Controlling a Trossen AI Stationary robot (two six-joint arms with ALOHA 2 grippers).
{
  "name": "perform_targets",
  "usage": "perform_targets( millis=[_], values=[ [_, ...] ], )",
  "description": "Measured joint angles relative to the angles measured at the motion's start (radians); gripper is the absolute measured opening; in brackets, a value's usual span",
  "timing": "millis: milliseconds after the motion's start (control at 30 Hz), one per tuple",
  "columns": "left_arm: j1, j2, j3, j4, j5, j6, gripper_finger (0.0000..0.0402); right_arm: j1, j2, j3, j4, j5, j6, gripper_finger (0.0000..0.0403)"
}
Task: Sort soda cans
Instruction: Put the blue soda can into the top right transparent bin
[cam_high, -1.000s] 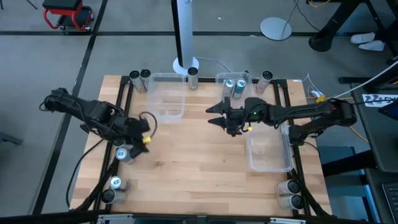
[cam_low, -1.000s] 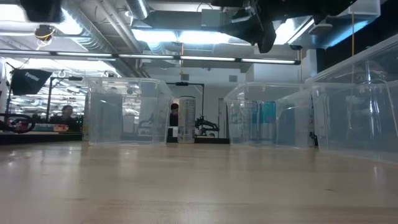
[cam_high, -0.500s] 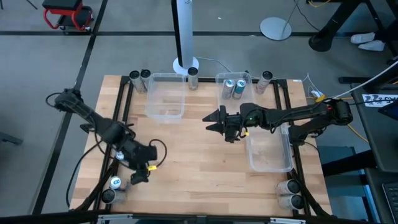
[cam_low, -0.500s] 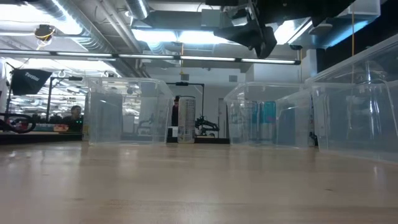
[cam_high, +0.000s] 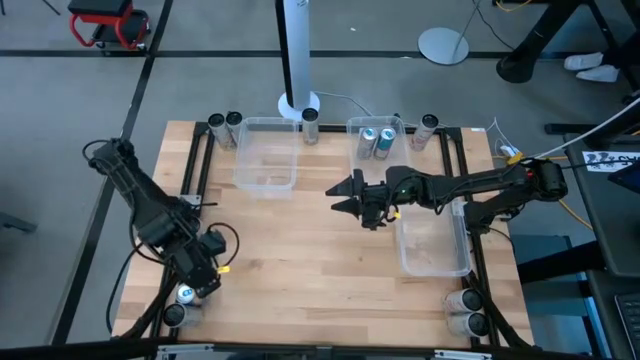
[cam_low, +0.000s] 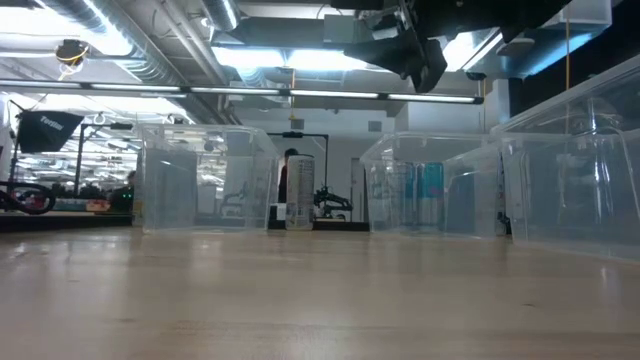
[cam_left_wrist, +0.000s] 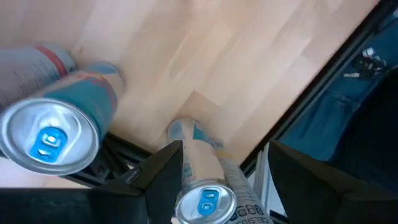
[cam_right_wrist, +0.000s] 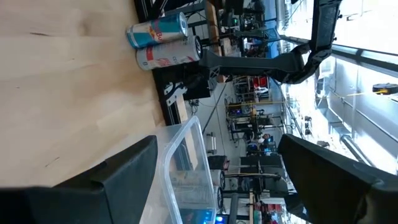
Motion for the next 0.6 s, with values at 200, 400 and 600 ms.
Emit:
perform_targets(
  millis=[200,400,600],
  values=[
    [0.004,0.000,-0.001,-0.058,0.053,-0.095,0.0225,0.000,0.000,0.000,0.010,0.000,0.020,0.0340],
    [0.004,0.006,-0.002,-0.033,0.016,-0.083,0.0225,0.000,0.003,0.000,0.019,0.000,0.048,0.0340],
    [-0.005,0.009,-0.044,-0.024,-0.005,-0.103,0.0226,0.000,0.003,0.000,0.019,0.000,0.048,0.0340]
  ],
)
